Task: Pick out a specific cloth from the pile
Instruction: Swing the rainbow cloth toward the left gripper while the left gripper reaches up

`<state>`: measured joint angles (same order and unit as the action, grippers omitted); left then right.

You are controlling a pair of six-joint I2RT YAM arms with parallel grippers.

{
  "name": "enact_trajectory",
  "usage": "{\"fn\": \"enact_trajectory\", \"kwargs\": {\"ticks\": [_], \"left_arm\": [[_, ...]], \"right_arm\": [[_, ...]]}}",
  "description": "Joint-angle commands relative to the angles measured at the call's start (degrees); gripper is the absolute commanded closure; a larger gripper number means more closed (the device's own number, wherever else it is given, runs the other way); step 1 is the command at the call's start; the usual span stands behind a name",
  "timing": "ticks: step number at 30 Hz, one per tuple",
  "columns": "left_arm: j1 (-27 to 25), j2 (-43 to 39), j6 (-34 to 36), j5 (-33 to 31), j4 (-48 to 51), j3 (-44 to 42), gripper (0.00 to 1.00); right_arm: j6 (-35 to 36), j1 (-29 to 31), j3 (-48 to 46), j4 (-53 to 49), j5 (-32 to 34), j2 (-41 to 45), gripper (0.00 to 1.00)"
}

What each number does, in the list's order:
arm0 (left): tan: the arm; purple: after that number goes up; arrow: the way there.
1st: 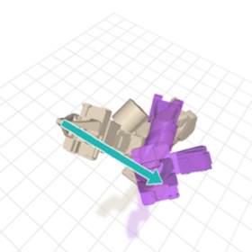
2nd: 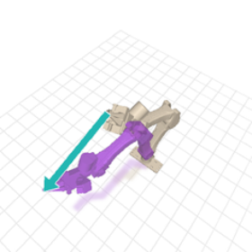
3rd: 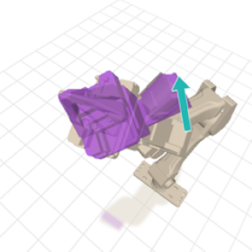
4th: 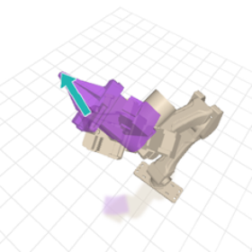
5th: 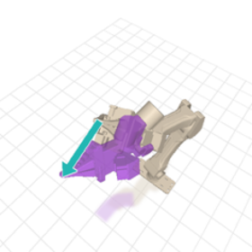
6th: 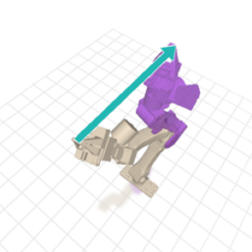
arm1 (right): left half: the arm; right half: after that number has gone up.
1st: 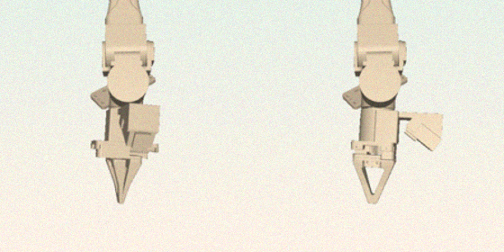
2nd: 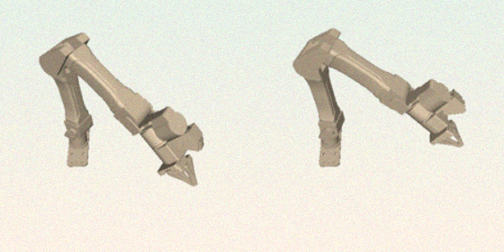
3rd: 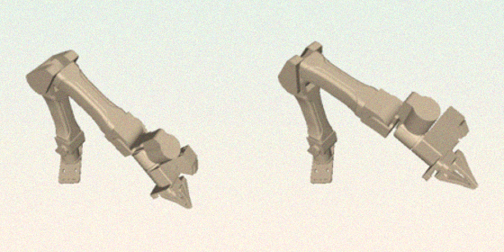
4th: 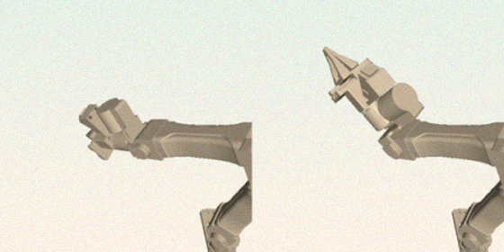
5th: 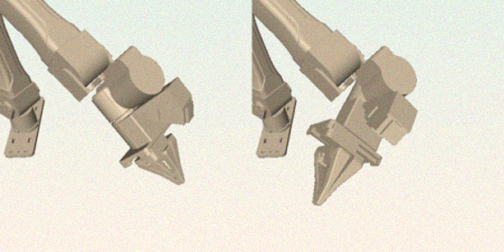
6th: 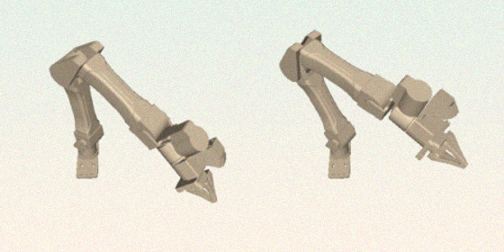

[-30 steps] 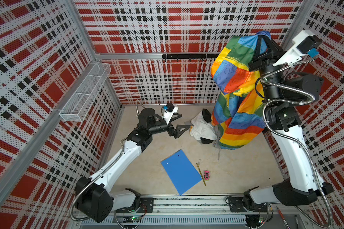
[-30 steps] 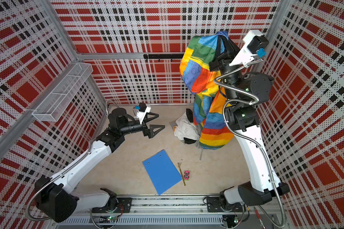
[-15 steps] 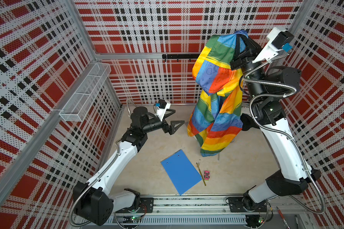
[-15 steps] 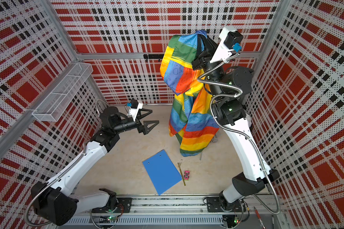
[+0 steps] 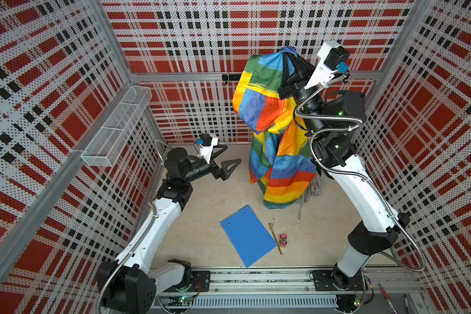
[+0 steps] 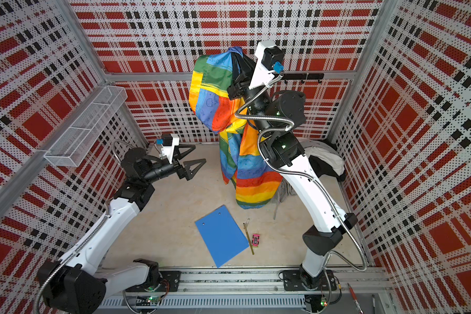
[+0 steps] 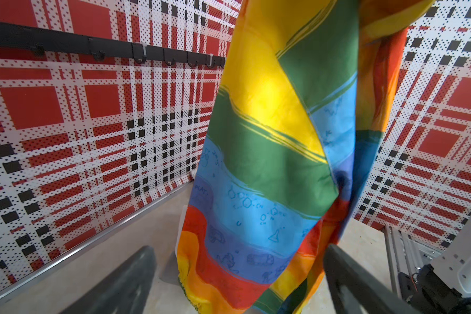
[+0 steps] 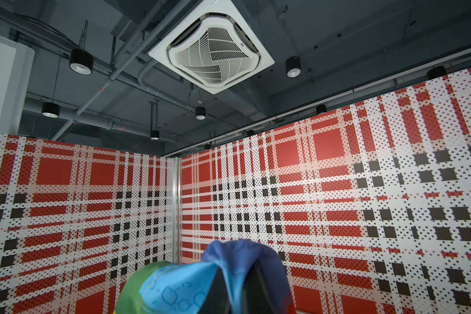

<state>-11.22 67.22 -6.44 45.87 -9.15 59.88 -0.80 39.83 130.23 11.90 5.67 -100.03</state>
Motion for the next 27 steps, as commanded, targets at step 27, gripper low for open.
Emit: {"fn": "enact_trajectory", "kwargs": {"ticks": [27], "left_arm": [[6.6, -4.2, -3.1, 2.3, -7.1, -2.4, 0.01]], "right_arm": [[-0.9, 6.2, 14.1, 11.3, 3.3, -17.4, 0.92]]}}
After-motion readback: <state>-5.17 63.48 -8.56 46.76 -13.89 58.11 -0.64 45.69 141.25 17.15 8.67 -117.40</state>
